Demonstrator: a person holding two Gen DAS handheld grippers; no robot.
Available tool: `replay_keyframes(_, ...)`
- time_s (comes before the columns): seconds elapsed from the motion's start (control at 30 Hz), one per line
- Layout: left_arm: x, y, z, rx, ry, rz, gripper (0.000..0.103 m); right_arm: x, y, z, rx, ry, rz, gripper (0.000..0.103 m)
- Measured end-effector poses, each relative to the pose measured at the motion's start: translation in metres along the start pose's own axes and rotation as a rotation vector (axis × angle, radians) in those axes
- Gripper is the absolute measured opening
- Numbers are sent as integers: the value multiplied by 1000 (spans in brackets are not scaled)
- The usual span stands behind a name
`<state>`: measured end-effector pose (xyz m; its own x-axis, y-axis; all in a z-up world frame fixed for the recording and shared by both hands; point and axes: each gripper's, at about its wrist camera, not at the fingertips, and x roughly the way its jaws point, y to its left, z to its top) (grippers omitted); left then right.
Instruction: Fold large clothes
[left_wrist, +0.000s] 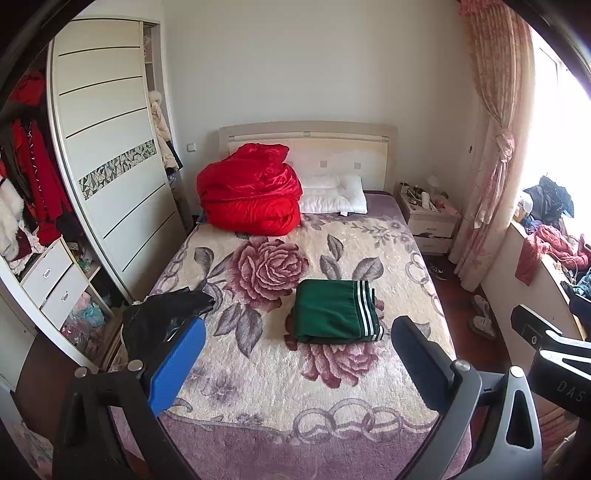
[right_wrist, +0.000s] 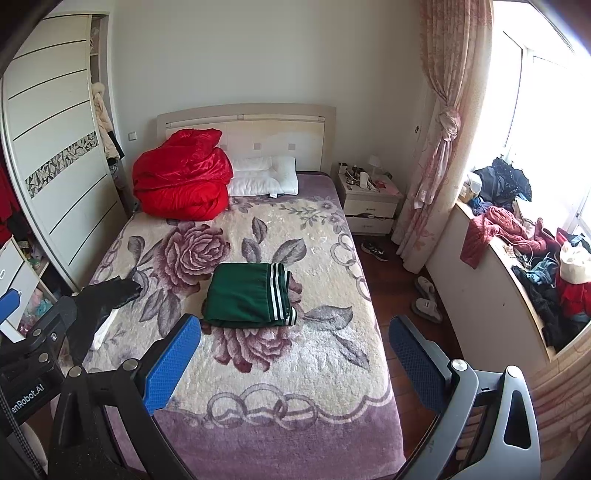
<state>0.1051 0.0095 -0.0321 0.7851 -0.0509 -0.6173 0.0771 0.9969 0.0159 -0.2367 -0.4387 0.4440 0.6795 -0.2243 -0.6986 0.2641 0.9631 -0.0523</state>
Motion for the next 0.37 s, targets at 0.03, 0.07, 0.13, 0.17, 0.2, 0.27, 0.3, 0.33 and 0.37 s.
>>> replay_keyframes(0.03,0,0,0,1,-1,0,103,0,1,1,-1,-1,1,103)
replay_keyframes(0.07,0,0,0,0,-1,0,103,0,2,2,-2,-1,2,103)
replay_keyframes(0.13,0,0,0,-1,-1,1,103,0,4,3,-3,-2,3,103)
replay_keyframes(0.17,0,0,0,-2,-2,-1,103,0,5,5,-4,-3,2,103)
replay_keyframes(0.2,0,0,0,-1,-3,2,103,-1,4,3,-3,-2,2,103)
replay_keyframes(0.27,-1,0,0,0,-6,8,103,0,5,4,-2,-2,3,103)
replay_keyframes(0.3,-1,0,0,-1,-6,10,103,-1,7,4,-4,-3,3,103)
replay_keyframes(0.33,-1,0,1,-2,-6,6,103,-1,7,6,-5,-4,4,103)
replay_keyframes(0.37,-1,0,1,-4,-4,6,103,-1,7,5,-3,-4,3,103)
